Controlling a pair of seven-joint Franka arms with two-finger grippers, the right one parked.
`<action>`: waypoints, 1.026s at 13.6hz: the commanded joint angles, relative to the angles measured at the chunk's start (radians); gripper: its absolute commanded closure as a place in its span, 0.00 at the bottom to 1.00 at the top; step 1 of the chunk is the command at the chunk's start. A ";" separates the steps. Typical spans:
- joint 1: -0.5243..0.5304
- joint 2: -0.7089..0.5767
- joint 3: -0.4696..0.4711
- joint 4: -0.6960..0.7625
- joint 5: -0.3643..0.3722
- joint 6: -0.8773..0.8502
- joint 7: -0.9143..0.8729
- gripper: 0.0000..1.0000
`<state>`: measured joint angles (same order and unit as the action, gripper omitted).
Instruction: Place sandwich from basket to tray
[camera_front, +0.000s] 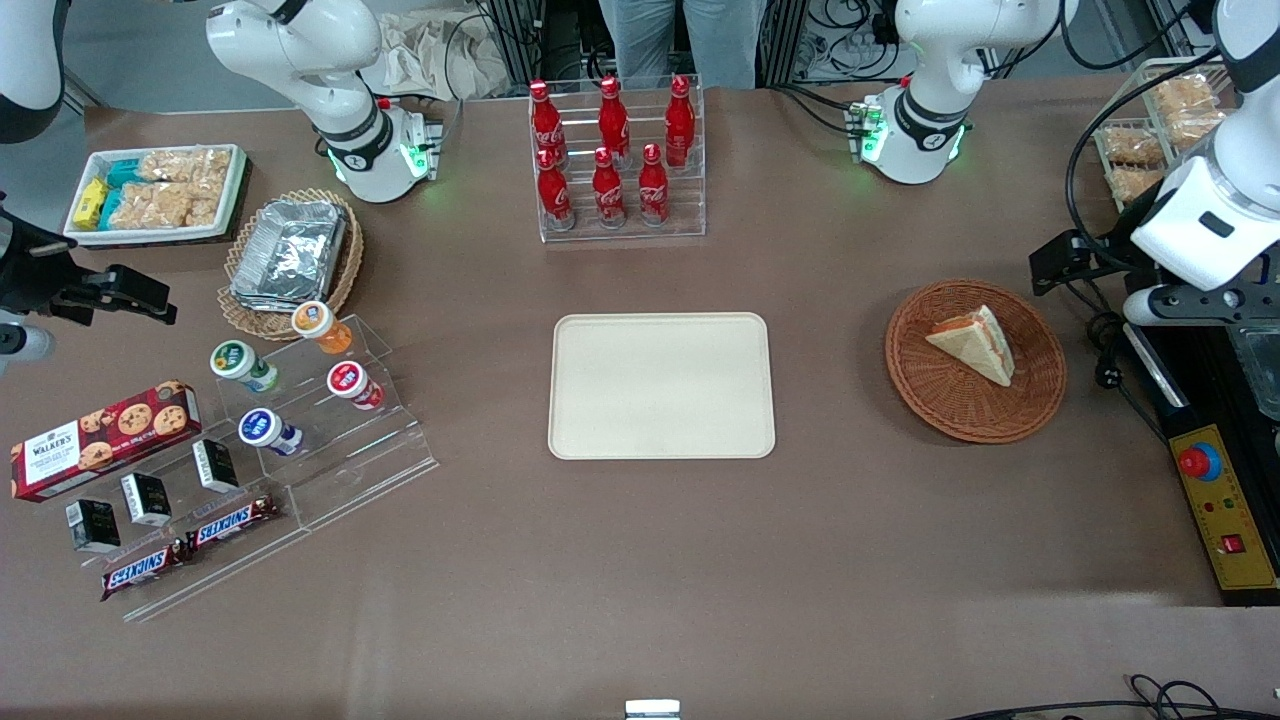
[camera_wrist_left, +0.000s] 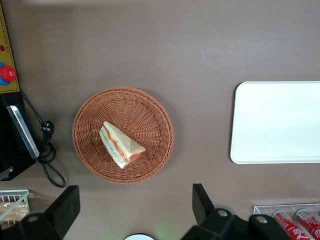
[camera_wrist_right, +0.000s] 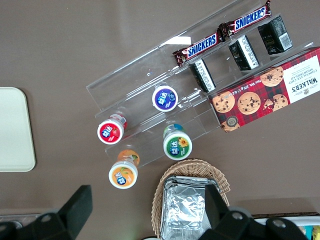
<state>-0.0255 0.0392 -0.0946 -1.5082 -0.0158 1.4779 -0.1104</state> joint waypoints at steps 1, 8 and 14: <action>0.028 0.008 -0.004 0.019 -0.007 -0.008 0.011 0.00; 0.030 -0.004 -0.004 -0.016 0.008 -0.010 -0.113 0.00; 0.055 -0.182 -0.001 -0.277 -0.010 0.036 -0.232 0.00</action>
<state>0.0131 -0.0229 -0.0907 -1.6312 -0.0153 1.4693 -0.3146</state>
